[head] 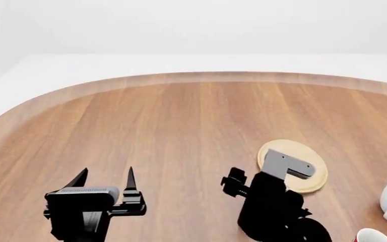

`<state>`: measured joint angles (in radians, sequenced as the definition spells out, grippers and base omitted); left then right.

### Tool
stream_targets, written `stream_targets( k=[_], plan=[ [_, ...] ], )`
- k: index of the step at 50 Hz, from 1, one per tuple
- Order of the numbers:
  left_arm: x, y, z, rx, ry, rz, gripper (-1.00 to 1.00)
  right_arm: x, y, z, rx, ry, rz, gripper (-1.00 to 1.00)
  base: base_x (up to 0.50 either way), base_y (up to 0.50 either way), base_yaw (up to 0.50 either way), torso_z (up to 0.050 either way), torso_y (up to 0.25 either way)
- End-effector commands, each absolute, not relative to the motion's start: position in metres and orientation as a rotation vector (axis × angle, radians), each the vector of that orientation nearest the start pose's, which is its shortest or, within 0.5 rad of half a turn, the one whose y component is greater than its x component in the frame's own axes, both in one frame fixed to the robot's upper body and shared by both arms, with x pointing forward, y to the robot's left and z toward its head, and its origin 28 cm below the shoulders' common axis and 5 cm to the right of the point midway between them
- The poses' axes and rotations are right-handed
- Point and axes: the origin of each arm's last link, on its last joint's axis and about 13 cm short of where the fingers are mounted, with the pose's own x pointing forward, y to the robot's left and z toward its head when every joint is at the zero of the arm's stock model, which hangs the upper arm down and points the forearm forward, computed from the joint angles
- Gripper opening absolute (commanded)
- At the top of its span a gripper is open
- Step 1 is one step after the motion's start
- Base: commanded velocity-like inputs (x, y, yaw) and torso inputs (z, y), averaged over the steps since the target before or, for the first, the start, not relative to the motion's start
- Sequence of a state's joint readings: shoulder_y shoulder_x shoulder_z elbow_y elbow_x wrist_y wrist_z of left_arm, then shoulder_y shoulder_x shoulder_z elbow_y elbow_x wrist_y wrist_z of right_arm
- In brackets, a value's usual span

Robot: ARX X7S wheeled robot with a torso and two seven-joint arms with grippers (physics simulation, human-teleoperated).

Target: Put the chocolate pudding to the left of the plate.

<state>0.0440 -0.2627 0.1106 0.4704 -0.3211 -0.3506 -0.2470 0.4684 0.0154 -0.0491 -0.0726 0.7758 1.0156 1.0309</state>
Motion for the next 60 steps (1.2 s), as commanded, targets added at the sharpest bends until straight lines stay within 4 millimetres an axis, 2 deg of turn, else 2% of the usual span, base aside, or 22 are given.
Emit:
stream_targets(
  k=[1, 34, 60],
  plan=[
    [0.191, 0.221, 0.079, -0.052, -0.022, 0.004, 1.00, 0.278, -0.038, 0.090, 0.218, 0.731, -0.452, 1.00, 0.00, 0.00, 0.00, 0.000, 0.000],
    [0.189, 0.221, 0.078, -0.052, -0.020, 0.003, 1.00, 0.276, -0.034, 0.063, 0.230, 0.844, -0.437, 1.00, 0.00, 0.00, 0.00, 0.000, 0.000],
    [0.190, 0.221, 0.076, -0.050, -0.015, 0.001, 1.00, 0.286, -0.035, 0.049, 0.268, 0.922, -0.419, 1.00, 0.00, 0.00, 0.00, 0.000, 0.000]
  ],
)
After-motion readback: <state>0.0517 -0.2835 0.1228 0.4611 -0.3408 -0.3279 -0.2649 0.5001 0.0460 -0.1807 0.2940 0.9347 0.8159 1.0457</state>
